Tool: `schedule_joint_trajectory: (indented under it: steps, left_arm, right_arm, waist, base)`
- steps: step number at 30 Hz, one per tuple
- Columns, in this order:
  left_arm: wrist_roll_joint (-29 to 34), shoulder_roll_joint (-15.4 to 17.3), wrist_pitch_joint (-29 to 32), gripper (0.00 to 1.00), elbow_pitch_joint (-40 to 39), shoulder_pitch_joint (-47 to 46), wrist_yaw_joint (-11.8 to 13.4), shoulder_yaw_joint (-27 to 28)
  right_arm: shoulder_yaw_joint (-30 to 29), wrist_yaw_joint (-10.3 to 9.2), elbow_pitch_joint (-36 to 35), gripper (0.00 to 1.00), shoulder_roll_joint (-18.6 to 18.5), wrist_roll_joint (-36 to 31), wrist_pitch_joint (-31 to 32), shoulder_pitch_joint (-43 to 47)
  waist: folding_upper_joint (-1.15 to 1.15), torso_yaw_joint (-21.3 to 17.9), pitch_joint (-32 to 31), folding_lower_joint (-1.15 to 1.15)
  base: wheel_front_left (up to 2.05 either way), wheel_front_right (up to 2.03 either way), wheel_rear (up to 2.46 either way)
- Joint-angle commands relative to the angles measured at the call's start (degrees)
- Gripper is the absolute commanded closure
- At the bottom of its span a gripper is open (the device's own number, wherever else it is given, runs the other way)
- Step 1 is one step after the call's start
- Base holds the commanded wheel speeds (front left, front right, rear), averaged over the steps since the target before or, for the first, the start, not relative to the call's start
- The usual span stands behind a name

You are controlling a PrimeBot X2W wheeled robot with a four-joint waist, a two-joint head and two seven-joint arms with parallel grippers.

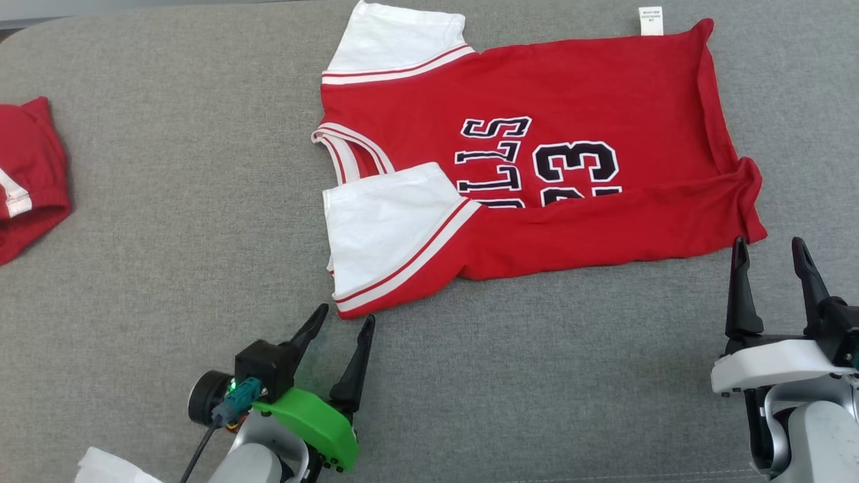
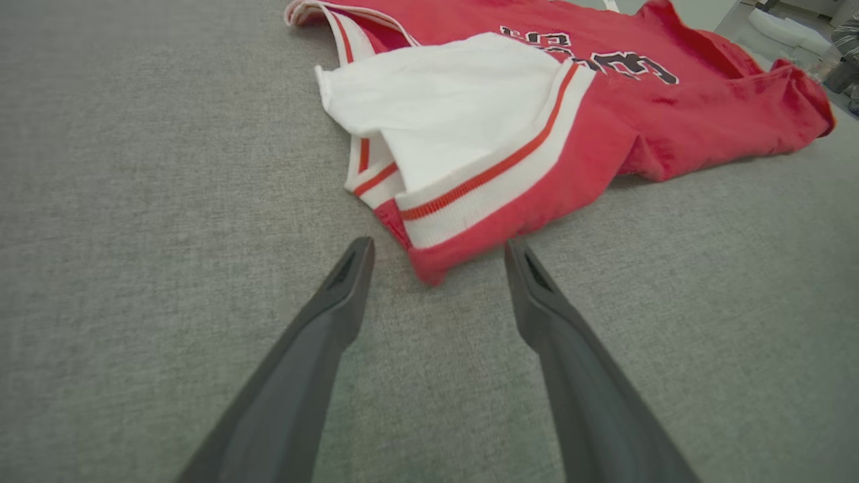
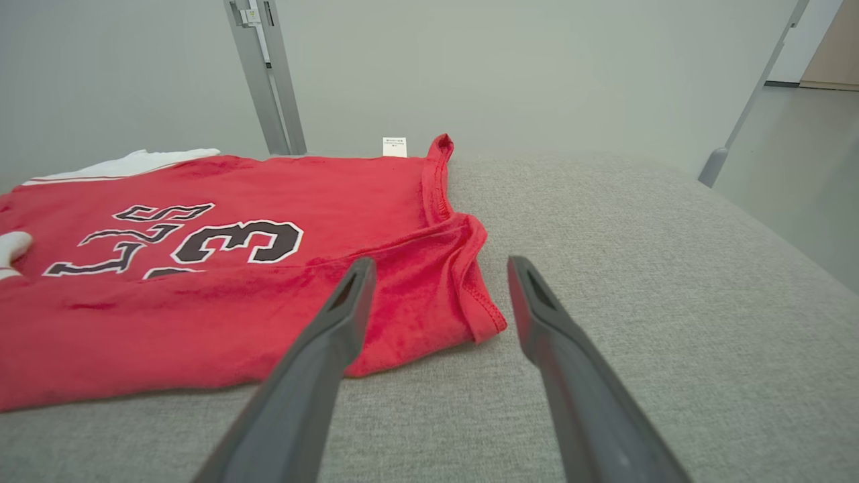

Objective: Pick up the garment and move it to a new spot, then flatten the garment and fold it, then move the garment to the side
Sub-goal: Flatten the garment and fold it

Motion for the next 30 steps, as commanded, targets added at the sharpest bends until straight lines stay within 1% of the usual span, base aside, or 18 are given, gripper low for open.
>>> schedule_joint_trajectory:
  steps: [1, 2, 3, 4, 5, 10, 11, 12, 15, 18, 19, 20, 21, 22, 23, 27, 30]
  left_arm:
    - [-0.5, -0.1, 0.7, 0.00, 0.8, -1.3, -0.6, -0.3]
    - [-0.6, -0.1, 0.8, 0.00, 1.2, -1.7, -0.8, -0.4]
    - [-0.6, 0.1, 0.8, 0.54, 1.6, -2.3, -1.0, -0.5]
    - [-0.7, 0.2, 0.7, 0.87, 1.9, -2.7, -1.2, -0.6]
    - [-0.9, 0.3, 0.7, 1.00, 2.2, -2.9, -1.3, -0.5]
    - [-1.5, 1.1, 0.8, 1.00, 2.8, -3.7, -1.6, -0.3]
    - [-1.8, 1.4, 0.9, 1.00, 2.8, -4.0, -1.7, -0.3]
    - [-1.8, 1.5, 0.9, 1.00, 2.8, -4.2, -1.7, -0.4]
    - [-1.6, 1.5, 0.6, 1.00, 2.8, -4.7, -1.7, -0.5]
    - [-1.6, 1.6, 0.4, 1.00, 2.6, -5.0, -1.5, -0.5]
    - [-1.6, 1.7, 0.4, 1.00, 2.6, -5.1, -1.5, -0.5]
    - [-1.6, 1.8, 0.3, 1.00, 2.6, -5.2, -1.5, -0.6]
    - [-1.6, 1.9, 0.1, 1.00, 2.6, -5.2, -1.4, -0.6]
    - [-1.6, 2.1, 0.1, 1.00, 2.6, -5.3, -1.3, -0.5]
    - [-1.6, 2.2, 0.0, 1.00, 2.5, -5.3, -1.2, -0.5]
    - [-1.4, 2.8, -0.6, 1.00, 2.4, -5.5, -1.2, -0.3]
    - [-0.9, 3.9, -0.3, 1.00, 2.3, -5.4, -0.6, -0.1]
  right_arm:
    - [0.3, -0.06, 0.5, 0.00, 0.0, -0.3, -0.2, -0.4]
    - [0.6, -0.06, 1.0, 0.00, -0.1, -0.1, -0.2, -0.6]
    - [0.9, -0.06, 1.4, 0.00, -0.5, 0.1, -0.2, -1.1]
    - [1.0, -0.06, 1.8, 0.00, -0.9, 0.2, -0.2, -1.7]
    - [0.6, -0.06, 2.8, 0.00, -1.2, 0.3, -0.2, -2.2]
    - [-1.5, -0.06, 9.3, 0.00, -2.6, -1.6, -0.2, -6.0]
    - [-1.8, -0.06, 13.2, 0.00, -3.4, -2.7, -0.1, -7.8]
    - [-2.0, -0.06, 15.5, 0.00, -3.8, -3.1, -0.2, -9.1]
    - [-2.0, -0.06, 19.6, 0.00, -4.7, -4.5, -0.2, -11.7]
    - [-2.3, -0.06, 22.0, 0.01, -5.0, -4.8, -0.2, -13.6]
    - [-2.3, -0.06, 22.5, 0.13, -5.1, -4.8, -0.1, -14.0]
    - [-2.5, -0.06, 22.8, 0.54, -5.3, -4.7, -0.2, -14.4]
    - [-2.7, -0.06, 23.6, 0.82, -5.3, -4.1, -0.1, -14.9]
    - [-2.7, -0.06, 23.8, 0.98, -5.4, -4.0, -0.2, -15.1]
    - [-2.6, -0.06, 24.0, 1.00, -5.6, -4.0, -0.2, -15.3]
    - [-2.9, -0.06, 23.5, 1.00, -5.7, -2.0, -0.2, -14.9]
    - [-2.5, -0.06, 22.4, 1.00, -5.5, 1.6, -0.2, -13.6]
  waist:
    - [0.00, -0.1, 0.4, 0.00]
    - [0.00, -0.2, 0.5, 0.00]
    - [0.00, -0.4, 0.8, 0.00]
    - [0.00, -0.4, 0.9, 0.00]
    - [0.00, -0.5, 1.0, 0.00]
    - [0.00, -0.6, 1.5, 0.00]
    - [0.00, -0.4, 1.7, 0.00]
    - [0.00, -0.2, 1.8, 0.00]
    - [0.00, 0.3, 2.1, 0.00]
    - [0.00, 0.7, 2.4, 0.00]
    - [0.00, 0.7, 2.5, 0.00]
    - [0.00, 0.7, 2.6, 0.00]
    - [0.00, 0.8, 2.6, 0.00]
    - [0.00, 0.8, 2.7, 0.00]
    - [0.00, 0.9, 2.7, 0.00]
    - [0.00, 0.9, 2.6, 0.00]
    - [0.00, 0.9, 2.2, 0.00]
  base:
    - [0.00, 0.00, 0.00]
    - [0.00, 0.00, 0.00]
    - [0.00, 0.00, 0.00]
    - [0.00, 0.00, 0.00]
    - [0.00, 0.00, 0.00]
    - [0.00, 0.00, 0.00]
    - [0.00, 0.00, 0.00]
    - [0.00, 0.00, 0.00]
    - [0.00, 0.00, 0.00]
    - [0.00, 0.00, 0.00]
    - [0.00, 0.00, 0.00]
    - [0.00, 0.00, 0.00]
    - [0.00, 0.00, 0.00]
    - [0.00, 0.00, 0.00]
    - [0.00, 0.00, 0.00]
    - [0.00, 0.00, 0.00]
    - [0.00, 0.00, 0.00]
